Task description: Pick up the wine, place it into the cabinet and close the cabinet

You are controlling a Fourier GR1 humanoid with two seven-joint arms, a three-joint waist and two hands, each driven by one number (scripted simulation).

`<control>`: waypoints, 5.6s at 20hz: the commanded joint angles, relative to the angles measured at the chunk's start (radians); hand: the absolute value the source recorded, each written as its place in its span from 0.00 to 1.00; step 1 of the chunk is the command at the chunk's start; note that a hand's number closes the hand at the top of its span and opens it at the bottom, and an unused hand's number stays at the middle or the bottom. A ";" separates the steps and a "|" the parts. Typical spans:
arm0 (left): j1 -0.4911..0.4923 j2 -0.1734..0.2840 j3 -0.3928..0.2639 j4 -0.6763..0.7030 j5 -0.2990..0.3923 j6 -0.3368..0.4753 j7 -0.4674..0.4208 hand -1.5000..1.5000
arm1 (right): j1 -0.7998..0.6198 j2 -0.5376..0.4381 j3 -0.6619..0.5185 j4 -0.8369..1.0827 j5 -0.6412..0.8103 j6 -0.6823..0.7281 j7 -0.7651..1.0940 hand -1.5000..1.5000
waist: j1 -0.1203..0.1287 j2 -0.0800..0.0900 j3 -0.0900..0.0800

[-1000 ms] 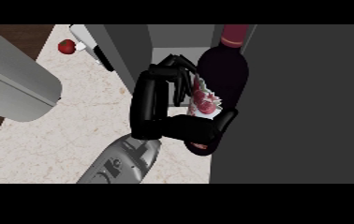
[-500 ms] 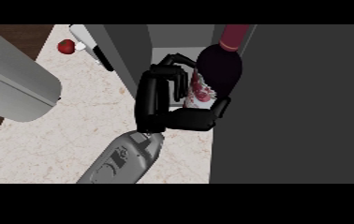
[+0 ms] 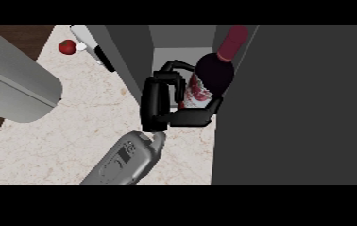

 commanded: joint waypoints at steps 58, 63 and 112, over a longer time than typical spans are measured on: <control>-0.586 0.000 0.490 1.052 0.201 -0.188 -0.446 1.00 | 0.085 0.043 0.073 -0.096 -0.027 0.023 -0.033 0.00 | -0.028 0.010 -0.001; -0.572 0.005 0.549 1.083 0.262 -0.267 -0.484 1.00 | 0.102 0.026 0.035 -0.100 -0.082 0.032 -0.030 0.00 | -0.039 0.013 0.000; -0.547 0.034 0.565 1.272 0.169 -0.312 -0.670 0.00 | 0.031 0.027 0.075 -0.011 -0.036 0.018 -0.083 0.00 | -0.055 0.027 -0.001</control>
